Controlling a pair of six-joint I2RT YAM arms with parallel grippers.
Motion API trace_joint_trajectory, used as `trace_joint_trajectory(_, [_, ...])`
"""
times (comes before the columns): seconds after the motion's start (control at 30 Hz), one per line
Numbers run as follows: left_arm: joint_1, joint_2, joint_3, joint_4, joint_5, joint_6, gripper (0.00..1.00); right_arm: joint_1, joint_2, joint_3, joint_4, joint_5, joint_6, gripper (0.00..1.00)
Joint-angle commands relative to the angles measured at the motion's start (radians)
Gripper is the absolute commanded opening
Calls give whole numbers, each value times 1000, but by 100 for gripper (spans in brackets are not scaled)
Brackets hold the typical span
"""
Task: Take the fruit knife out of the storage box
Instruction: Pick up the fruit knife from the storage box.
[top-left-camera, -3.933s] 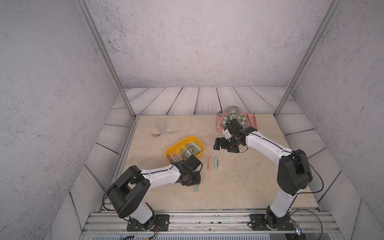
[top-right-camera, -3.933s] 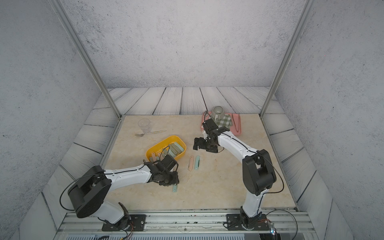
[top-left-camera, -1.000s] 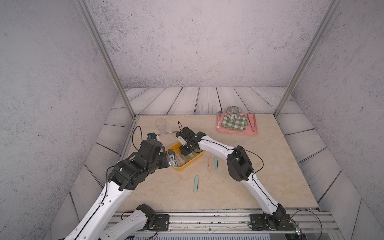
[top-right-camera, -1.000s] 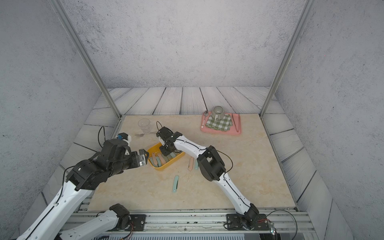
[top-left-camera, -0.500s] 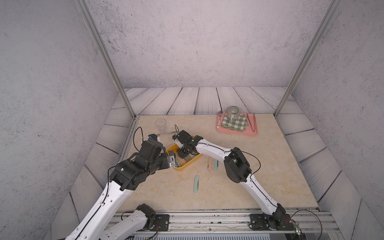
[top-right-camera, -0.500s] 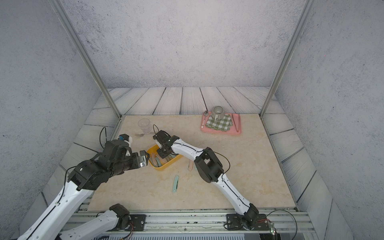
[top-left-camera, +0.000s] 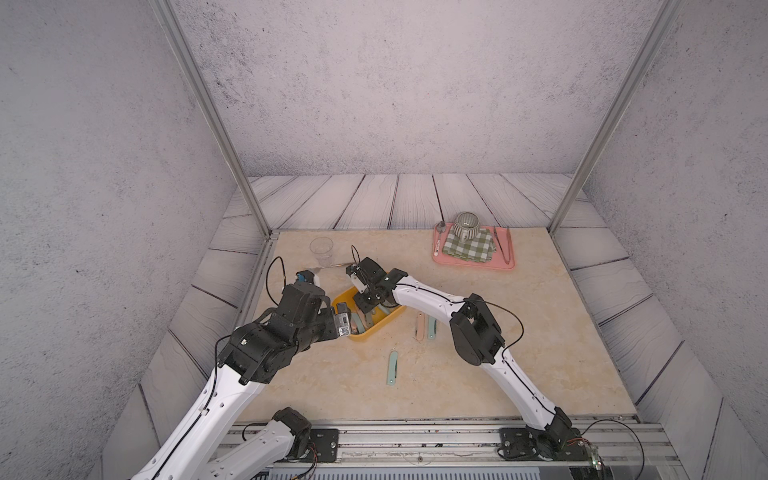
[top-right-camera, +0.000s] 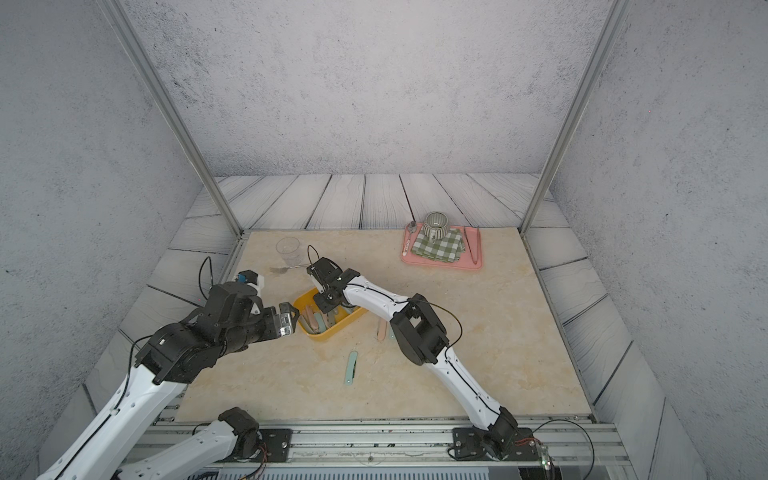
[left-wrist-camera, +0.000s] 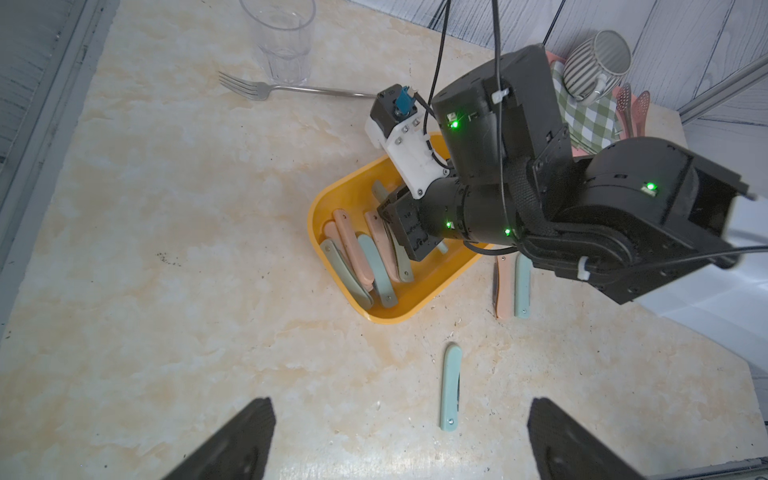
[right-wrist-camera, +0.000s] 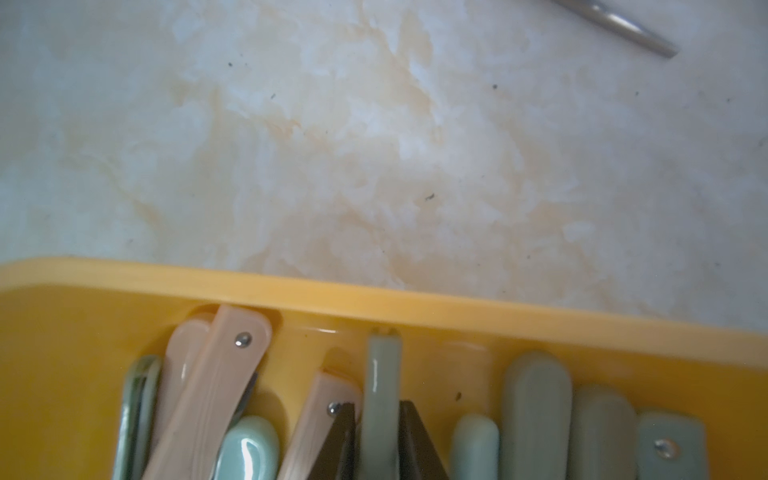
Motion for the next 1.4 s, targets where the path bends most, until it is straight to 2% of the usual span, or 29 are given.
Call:
trace_joint_trajectory(0.0, [9,-9,-13,18,9,-5,99,1,-12,0,-58,-12,14,24])
trace_joint_trajectory(0.23, [8,1,-18,31,17,-2,99,1,-26,0,-64,-12,7,20])
trace_joint_trajectory(0.43, [9,3,-17,37,11,-2,99,0,-61,7,-54,-7,6,8])
trace_joint_trajectory(0.77, [8,22,-3,30,2,10,99,-13,-110,55,-72,-35,21,5])
trace_joint_trajectory(0.9, [10,29,-3,38,10,15,99,-17,-113,66,-88,-49,29,0])
trace_joint_trajectory(1.1, [10,32,12,41,0,28,99,-26,-176,57,-133,-55,58,0])
trace_joint_trajectory(1.2, [11,50,24,39,6,35,99,-34,-248,9,-168,-61,89,0])
trace_joint_trajectory(1.37, [14,68,37,41,12,47,99,-45,-426,-184,-195,-75,155,0])
